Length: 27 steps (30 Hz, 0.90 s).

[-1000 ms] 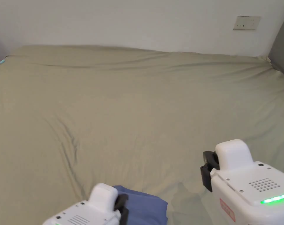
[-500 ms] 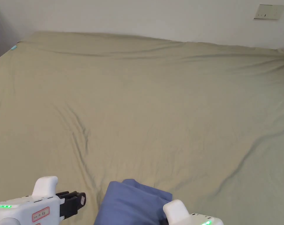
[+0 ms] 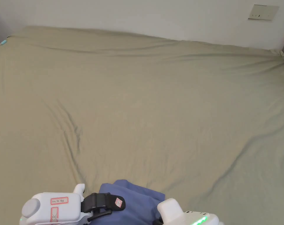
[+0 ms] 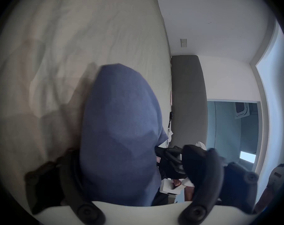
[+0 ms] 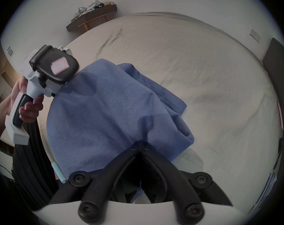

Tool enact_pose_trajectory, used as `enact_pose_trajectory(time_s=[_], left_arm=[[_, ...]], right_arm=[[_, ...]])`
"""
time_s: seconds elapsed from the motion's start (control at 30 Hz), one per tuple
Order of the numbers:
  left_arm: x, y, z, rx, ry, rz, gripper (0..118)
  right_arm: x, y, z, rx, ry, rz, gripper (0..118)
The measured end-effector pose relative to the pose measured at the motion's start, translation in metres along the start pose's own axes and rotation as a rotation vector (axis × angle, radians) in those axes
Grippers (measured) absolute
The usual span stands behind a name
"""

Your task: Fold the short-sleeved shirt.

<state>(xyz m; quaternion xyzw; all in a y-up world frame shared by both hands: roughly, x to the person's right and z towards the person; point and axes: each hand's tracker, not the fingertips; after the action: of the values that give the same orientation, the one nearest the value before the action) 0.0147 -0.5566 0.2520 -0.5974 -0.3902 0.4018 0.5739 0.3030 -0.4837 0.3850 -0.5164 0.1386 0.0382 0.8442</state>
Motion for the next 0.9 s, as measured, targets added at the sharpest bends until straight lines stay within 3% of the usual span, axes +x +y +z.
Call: enact_pose_trajectory(time_s=[0.03,0.07,0.1,0.13,0.17,0.3,0.43,0.57,0.67,0.8,0.9], left_arm=[[0.005,-0.001,0.000,0.014,0.005,-0.021,89],[0.007,-0.001,0.001,0.029,0.087,-0.038,45],[0.009,-0.004,-0.003,0.053,0.202,-0.070,30],[0.007,-0.008,-0.006,0.042,0.232,-0.076,30],[0.010,-0.009,-0.003,0.060,0.147,-0.056,30],[0.029,-0.020,0.002,0.093,0.275,-0.153,30],[0.053,-0.033,0.006,0.129,0.375,-0.214,30],[0.085,-0.047,0.006,0.168,0.581,-0.363,30],[0.108,-0.054,0.003,0.198,0.727,-0.433,30],[0.126,-0.059,0.010,0.227,0.844,-0.573,30],[0.124,-0.058,0.019,0.251,0.921,-0.582,30]], right_arm=[[0.000,0.000,0.000,-0.001,-0.003,0.005,2],[-0.001,0.001,0.001,-0.002,-0.005,0.010,2],[-0.001,0.002,0.001,-0.005,-0.008,0.013,2],[-0.002,0.004,0.001,-0.008,-0.005,0.018,2],[-0.002,0.005,0.001,-0.016,-0.015,0.026,2],[-0.007,0.017,0.023,0.047,-0.093,0.082,2],[-0.001,0.047,0.068,0.186,-0.181,0.062,2],[0.004,0.074,0.122,0.378,-0.292,0.024,2],[-0.008,0.085,0.154,0.495,-0.425,0.055,2],[-0.023,0.093,0.186,0.610,-0.455,0.064,2],[-0.035,0.095,0.196,0.661,-0.472,0.087,2]])
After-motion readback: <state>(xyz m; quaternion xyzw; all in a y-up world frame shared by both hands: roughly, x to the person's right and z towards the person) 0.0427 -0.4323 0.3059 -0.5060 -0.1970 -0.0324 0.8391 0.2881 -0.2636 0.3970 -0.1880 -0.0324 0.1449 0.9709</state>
